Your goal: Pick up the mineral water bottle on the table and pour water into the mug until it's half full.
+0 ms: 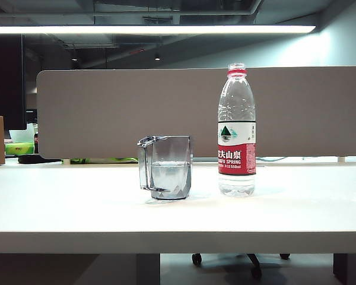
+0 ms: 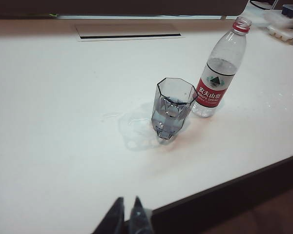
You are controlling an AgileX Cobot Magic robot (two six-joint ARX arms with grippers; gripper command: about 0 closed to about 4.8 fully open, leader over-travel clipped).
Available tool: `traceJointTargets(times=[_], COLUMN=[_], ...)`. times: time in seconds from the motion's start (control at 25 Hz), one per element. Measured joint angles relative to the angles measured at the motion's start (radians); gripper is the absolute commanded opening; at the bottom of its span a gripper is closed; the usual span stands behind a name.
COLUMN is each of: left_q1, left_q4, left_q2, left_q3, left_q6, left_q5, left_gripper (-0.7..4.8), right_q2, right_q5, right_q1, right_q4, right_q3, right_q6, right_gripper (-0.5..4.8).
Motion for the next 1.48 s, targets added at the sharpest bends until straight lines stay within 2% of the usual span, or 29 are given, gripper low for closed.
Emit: traceJointTargets(times=[0.04,0.12,0.16,0.2,0.24,0.28,0.32,0.36,0.4,0.48,0.6,0.72,1.0,1.2,1.48], left_q1=[0.000,0.000,0.000,0.000,0.000,0.000,0.001,0.000,-0.002,-0.007,-0.066,-0.151,-0.174,-0.174,-0.174], left_q4=[0.002,0.039,0.109,0.169,0.355,0.444,0.592,0.657,0.776,0.880,0.883,0.879,0.877,0.773,0.765], left_q2=[0.000,-0.003,-0.026,-0.046,-0.074,-0.083,-0.118,-0.142,-0.180,-0.216,-0.250,-0.248,-0.247,-0.246,-0.246], left_q3=[0.000,-0.006,-0.036,-0.070,-0.175,-0.232,-0.325,-0.373,-0.438,-0.509,-0.564,-0.597,-0.720,-0.724,-0.724], left_q6=[0.003,0.035,0.057,0.065,0.068,0.068,0.067,0.064,0.039,-0.042,-0.122,-0.126,-0.129,-0.113,-0.113], left_q5=[-0.004,-0.086,-0.163,-0.188,-0.219,-0.241,-0.270,-0.286,-0.341,-0.459,-0.587,-0.627,-0.611,-0.612,-0.612], left_gripper=[0.21,0.21,0.21,0.21,0.21,0.21,0.21,0.21,0.21,0.21,0.21,0.21,0.21,0.21,0.21], right_q2=[0.000,0.000,0.000,0.000,0.000,0.000,0.000,0.000,0.000,0.000,0.000,0.000,0.000,0.000,0.000], right_q5=[0.000,0.000,0.000,0.000,0.000,0.000,0.000,0.000,0.000,0.000,0.000,0.000,0.000,0.000,0.000], right_q1=[0.000,0.000,0.000,0.000,0.000,0.000,0.000,0.000,0.000,0.000,0.000,0.000,0.000,0.000,0.000], right_q4=[0.000,0.000,0.000,0.000,0.000,0.000,0.000,0.000,0.000,0.000,0.000,0.000,0.000,0.000,0.000], right_q3=[0.000,0.000,0.000,0.000,0.000,0.000,0.000,0.000,0.000,0.000,0.000,0.000,0.000,0.000,0.000], right_q6=[0.000,0.000,0.000,0.000,0.000,0.000,0.000,0.000,0.000,0.000,0.000,0.000,0.000,0.000,0.000], right_gripper=[-0.01,-0.01,-0.01,-0.01,-0.01,-0.01,-0.01,-0.01,-0.01,-0.01,-0.01,-0.01,-0.01,-0.01,-0.01])
